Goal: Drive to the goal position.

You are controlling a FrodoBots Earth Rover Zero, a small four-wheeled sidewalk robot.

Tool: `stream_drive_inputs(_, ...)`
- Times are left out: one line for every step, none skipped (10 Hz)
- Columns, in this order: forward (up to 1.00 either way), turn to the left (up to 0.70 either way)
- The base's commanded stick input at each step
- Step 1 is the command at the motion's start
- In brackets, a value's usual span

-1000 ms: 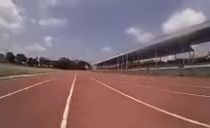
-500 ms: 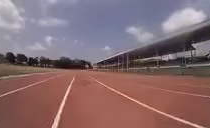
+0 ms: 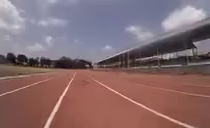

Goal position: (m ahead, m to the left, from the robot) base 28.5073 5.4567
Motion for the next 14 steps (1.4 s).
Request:
stream_drive_inputs(0.70, 0.00)
stream_drive_inputs(0.70, 0.00)
stream_drive_inputs(0.70, 0.00)
stream_drive_inputs(0.70, 0.00)
stream_drive_inputs(0.70, 0.00)
stream_drive_inputs(0.70, 0.00)
stream_drive_inputs(0.70, 0.00)
stream_drive_inputs(0.70, 0.00)
stream_drive_inputs(0.70, 0.00)
stream_drive_inputs(0.70, 0.00)
stream_drive_inputs(0.70, 0.00)
stream_drive_inputs(0.70, 0.00)
stream_drive_inputs(0.70, 0.00)
stream_drive_inputs(0.70, 0.00)
